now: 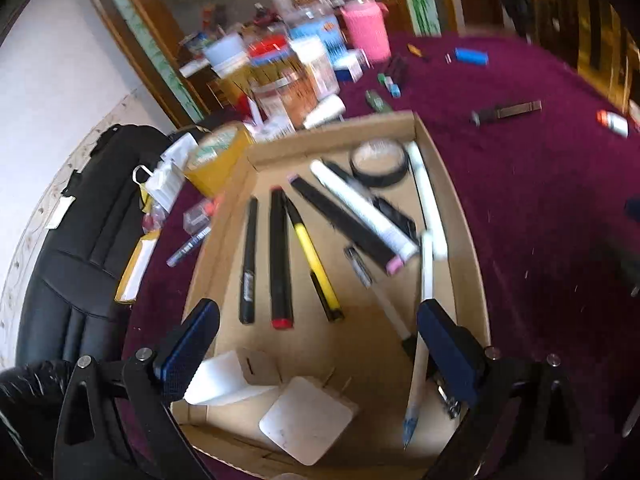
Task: Organize rigid objects
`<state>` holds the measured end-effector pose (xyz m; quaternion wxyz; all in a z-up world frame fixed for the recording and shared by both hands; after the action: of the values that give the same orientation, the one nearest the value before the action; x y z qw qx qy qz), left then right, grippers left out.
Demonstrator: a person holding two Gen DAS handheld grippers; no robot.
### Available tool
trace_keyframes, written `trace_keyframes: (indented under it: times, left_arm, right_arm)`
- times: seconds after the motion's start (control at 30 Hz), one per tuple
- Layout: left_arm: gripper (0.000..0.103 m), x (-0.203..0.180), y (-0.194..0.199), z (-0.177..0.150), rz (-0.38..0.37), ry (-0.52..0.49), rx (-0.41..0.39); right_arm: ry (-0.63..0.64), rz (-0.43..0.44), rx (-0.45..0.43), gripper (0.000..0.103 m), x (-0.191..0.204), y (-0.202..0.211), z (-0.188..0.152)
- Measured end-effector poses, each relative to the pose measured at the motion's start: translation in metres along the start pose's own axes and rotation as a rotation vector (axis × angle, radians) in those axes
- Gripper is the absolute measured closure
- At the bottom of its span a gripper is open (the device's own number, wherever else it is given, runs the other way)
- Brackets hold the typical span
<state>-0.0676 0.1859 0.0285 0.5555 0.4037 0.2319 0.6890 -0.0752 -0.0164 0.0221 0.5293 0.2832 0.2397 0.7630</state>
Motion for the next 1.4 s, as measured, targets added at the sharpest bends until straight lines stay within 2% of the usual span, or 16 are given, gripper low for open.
trace_keyframes:
  times: [0.07, 0.13, 0.17, 0.2, 0.33, 0.5, 0.6, 0.67, 0.73, 0.87, 0.93, 1.03, 1.1, 1.17, 1.23, 1.4]
  left_arm:
    - [0.004, -0.001, -0.004, 0.001, -0.001, -0.001, 0.017]
    - [0.004, -0.002, -0.019, -0.001, 0.077, -0.033, 0.069]
    - [0.004, -0.004, -0.021, -0.006, 0.147, -0.068, 0.081]
    - [0.004, -0.004, -0.024, -0.007, 0.171, -0.09, 0.076]
    - [0.004, -0.009, -0.025, -0.003, 0.1, -0.085, 0.08]
    - [0.004, -0.018, -0.02, 0.003, 0.077, -0.104, 0.039]
    - [0.004, -0.027, -0.03, 0.003, 0.082, -0.159, 0.068]
    - [0.004, -0.033, -0.033, 0.003, 0.043, -0.186, 0.078]
    - [0.004, -0.027, -0.039, 0.005, 0.036, -0.162, 0.119]
    - [0.001, 0.001, -0.045, 0.005, 0.095, -0.044, 0.144]
    - [0.001, 0.015, -0.038, 0.005, 0.158, -0.003, 0.115]
    - [0.001, 0.029, -0.016, 0.006, 0.106, 0.09, 0.028]
    - [0.001, 0.041, 0.007, 0.008, 0.093, 0.164, -0.075]
    - [0.001, 0.053, 0.039, 0.008, 0.142, 0.225, -0.215]
    - [0.0, 0.056, 0.057, 0.004, 0.159, 0.252, -0.286]
    - [0.0, 0.05, 0.058, -0.009, 0.089, 0.29, -0.271]
  right_arm:
    - [0.005, 0.005, -0.005, 0.004, 0.002, 0.001, 0.0]
    - [0.019, 0.0, -0.017, 0.004, 0.004, 0.003, 0.001]
    - [0.024, -0.002, -0.021, 0.004, 0.004, 0.004, 0.002]
    - [0.026, -0.002, -0.021, 0.004, 0.005, 0.004, 0.002]
    - [0.006, 0.002, -0.003, 0.004, 0.003, -0.001, -0.001]
    - [-0.009, 0.008, 0.01, 0.004, 0.0, -0.004, -0.004]
    - [-0.014, 0.009, 0.012, 0.004, -0.001, -0.005, -0.003]
    - [-0.015, 0.013, 0.015, 0.004, 0.0, -0.006, -0.004]
    - [-0.015, 0.012, 0.014, 0.004, 0.0, -0.006, -0.004]
    - [-0.012, 0.006, 0.005, 0.004, -0.001, -0.004, -0.003]
    - [-0.014, 0.002, 0.005, 0.004, -0.002, -0.005, -0.003]
    - [-0.011, 0.006, 0.009, 0.004, 0.001, -0.006, -0.003]
    - [0.015, 0.008, -0.019, 0.004, 0.008, 0.001, -0.001]
    - [0.049, 0.009, -0.068, 0.004, 0.018, 0.013, 0.004]
    - [0.102, 0.005, -0.105, 0.002, 0.03, 0.022, 0.008]
    - [0.192, 0.033, -0.099, 0.001, 0.06, 0.022, 0.005]
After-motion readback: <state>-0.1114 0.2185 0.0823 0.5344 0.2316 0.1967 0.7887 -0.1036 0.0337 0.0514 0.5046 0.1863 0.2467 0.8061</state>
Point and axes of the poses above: each gripper's, at about its wrist camera, not at the fingertips, and y roughly against the way its jaws point, x to its left, z to its top, the point moved 5 cm from there along -y, roughly the way its jaws point, and after that the axes turned 1 degree about -z, right-handed, at the moved point
